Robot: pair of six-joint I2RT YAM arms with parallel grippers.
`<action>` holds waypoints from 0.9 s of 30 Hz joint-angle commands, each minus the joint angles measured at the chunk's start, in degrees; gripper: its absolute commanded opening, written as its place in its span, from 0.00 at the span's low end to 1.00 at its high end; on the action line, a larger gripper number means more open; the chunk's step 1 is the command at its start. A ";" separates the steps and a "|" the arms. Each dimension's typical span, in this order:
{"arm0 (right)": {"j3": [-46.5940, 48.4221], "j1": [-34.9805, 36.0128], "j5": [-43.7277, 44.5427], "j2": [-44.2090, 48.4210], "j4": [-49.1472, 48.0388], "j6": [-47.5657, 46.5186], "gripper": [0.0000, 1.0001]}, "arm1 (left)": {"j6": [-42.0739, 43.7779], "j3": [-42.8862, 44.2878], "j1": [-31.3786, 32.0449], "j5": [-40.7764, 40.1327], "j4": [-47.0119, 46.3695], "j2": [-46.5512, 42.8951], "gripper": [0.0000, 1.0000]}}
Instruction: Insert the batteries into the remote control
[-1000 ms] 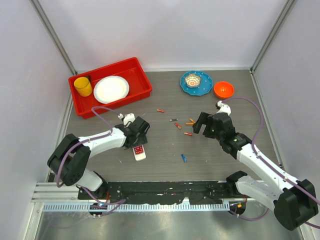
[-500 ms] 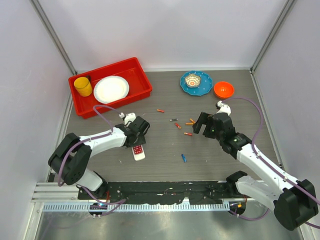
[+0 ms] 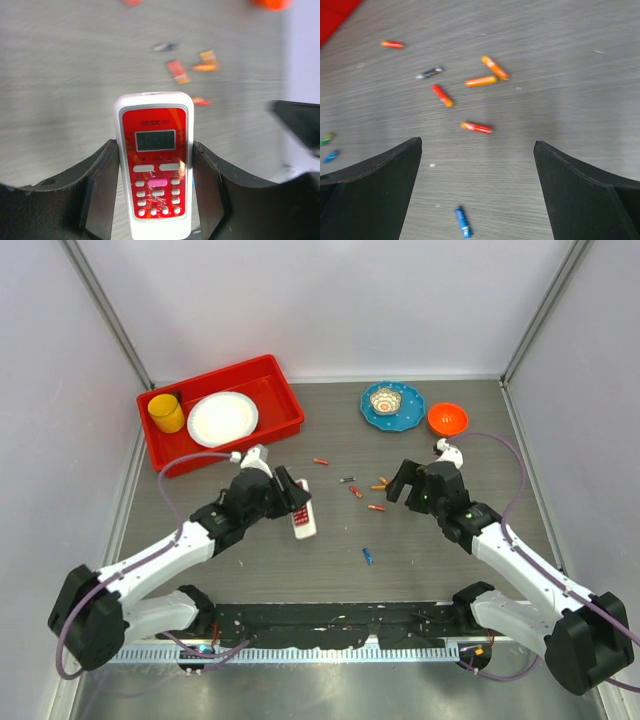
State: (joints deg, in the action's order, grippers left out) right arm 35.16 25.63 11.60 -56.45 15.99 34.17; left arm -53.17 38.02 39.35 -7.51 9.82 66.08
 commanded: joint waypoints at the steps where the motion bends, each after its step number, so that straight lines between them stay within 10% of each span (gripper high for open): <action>1: 0.35 -2.15 -19.07 2.74 -12.10 3.36 1.00 | 2.19 -3.82 0.02 11.63 -28.22 -6.31 0.00; 11: -6.15 -2.60 -44.71 4.78 -34.88 12.75 1.00 | -4.81 -10.94 -4.10 26.22 -56.99 -7.12 0.00; 21: -10.55 -0.76 -50.18 3.98 -56.41 25.50 1.00 | -18.53 -14.91 -7.71 28.51 -91.18 6.68 0.00; 27: -6.78 3.55 -48.95 0.64 -53.09 20.94 1.00 | -22.76 -13.68 -7.71 30.27 -98.41 12.93 0.00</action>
State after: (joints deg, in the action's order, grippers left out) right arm 24.67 26.96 -36.56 -53.91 -34.65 56.86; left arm -71.40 22.59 31.79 20.36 -69.84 77.25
